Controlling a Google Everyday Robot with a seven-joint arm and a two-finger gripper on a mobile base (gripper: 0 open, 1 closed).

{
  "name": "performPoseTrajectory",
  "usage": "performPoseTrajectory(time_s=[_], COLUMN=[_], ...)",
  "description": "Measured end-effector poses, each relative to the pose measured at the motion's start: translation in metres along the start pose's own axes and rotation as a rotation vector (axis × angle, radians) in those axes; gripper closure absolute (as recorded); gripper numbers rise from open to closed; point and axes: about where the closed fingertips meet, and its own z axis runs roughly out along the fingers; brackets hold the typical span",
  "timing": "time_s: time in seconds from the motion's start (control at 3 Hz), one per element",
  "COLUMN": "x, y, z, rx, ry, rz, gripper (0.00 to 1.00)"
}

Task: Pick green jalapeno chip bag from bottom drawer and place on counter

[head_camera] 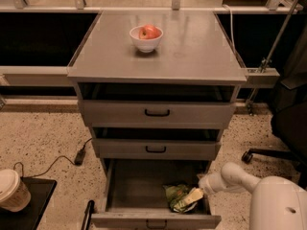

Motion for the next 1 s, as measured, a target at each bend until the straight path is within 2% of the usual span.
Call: performPoseTrajectory(time_s=[0.33, 0.67, 1.0], x=[-0.006, 0.005, 0.017], y=[0.006, 0.004, -0.006], z=[-0.006, 0.023, 0.068], rx=[-0.056, -0.060, -0.036], ry=[-0.003, -0.008, -0.040], rz=[-0.003, -0.008, -0.053], gripper=[0.00, 0.00, 0.00])
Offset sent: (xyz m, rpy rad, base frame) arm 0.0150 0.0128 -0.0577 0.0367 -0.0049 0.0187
